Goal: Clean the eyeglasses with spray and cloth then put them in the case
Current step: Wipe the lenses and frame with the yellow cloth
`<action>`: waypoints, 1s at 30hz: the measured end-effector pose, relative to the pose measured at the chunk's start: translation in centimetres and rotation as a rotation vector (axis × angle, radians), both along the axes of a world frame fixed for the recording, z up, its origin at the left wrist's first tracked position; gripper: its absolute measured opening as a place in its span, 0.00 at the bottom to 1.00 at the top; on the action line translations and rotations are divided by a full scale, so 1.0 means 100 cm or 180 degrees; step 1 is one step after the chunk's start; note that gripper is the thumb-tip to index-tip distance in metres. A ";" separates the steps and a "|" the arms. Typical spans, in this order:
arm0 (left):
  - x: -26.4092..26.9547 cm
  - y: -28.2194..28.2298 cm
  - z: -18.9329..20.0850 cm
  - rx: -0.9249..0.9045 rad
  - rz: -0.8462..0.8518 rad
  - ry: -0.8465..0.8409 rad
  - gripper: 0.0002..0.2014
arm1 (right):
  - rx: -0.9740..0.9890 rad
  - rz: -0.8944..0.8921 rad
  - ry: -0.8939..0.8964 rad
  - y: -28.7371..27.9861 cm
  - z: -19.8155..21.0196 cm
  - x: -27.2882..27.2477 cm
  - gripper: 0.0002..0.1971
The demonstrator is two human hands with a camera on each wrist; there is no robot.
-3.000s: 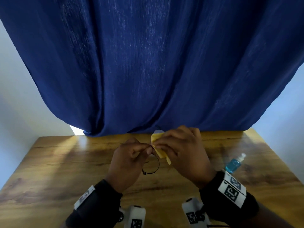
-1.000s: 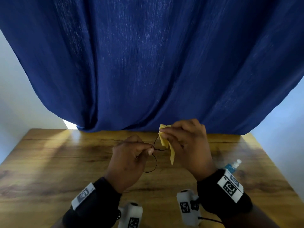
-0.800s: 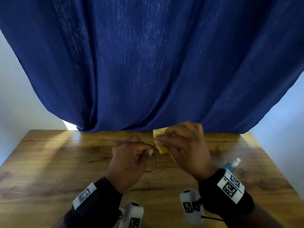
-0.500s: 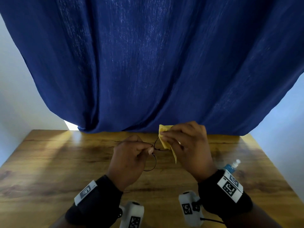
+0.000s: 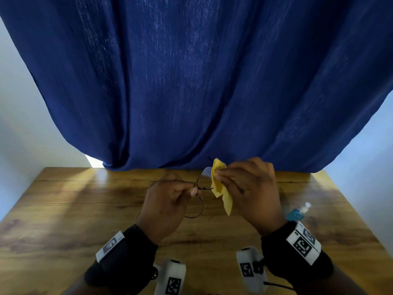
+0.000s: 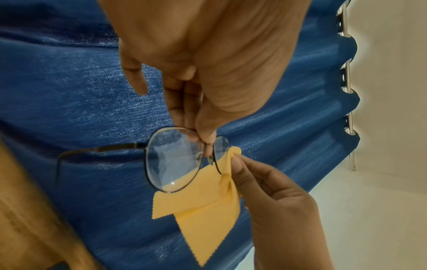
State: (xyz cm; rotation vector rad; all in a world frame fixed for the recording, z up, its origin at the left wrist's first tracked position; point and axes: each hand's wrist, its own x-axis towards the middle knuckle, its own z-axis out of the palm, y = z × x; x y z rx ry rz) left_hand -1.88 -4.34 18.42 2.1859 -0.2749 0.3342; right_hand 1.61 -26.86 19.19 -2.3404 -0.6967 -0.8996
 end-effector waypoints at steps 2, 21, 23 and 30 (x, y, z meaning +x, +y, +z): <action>0.000 -0.001 0.002 -0.0071 0.0004 -0.0010 0.07 | 0.0032 -0.0048 -0.0012 0.000 0.000 -0.001 0.08; -0.001 0.013 0.005 -0.0256 -0.0073 0.0041 0.08 | -0.0230 0.0126 0.0025 0.038 0.001 -0.007 0.05; 0.000 0.015 0.005 -0.0299 -0.0066 0.0099 0.07 | 0.0115 -0.0187 0.0097 0.037 0.006 -0.002 0.04; 0.006 0.021 -0.001 -0.0360 -0.0172 0.0103 0.08 | -0.0061 -0.0097 0.0284 0.037 -0.005 -0.004 0.05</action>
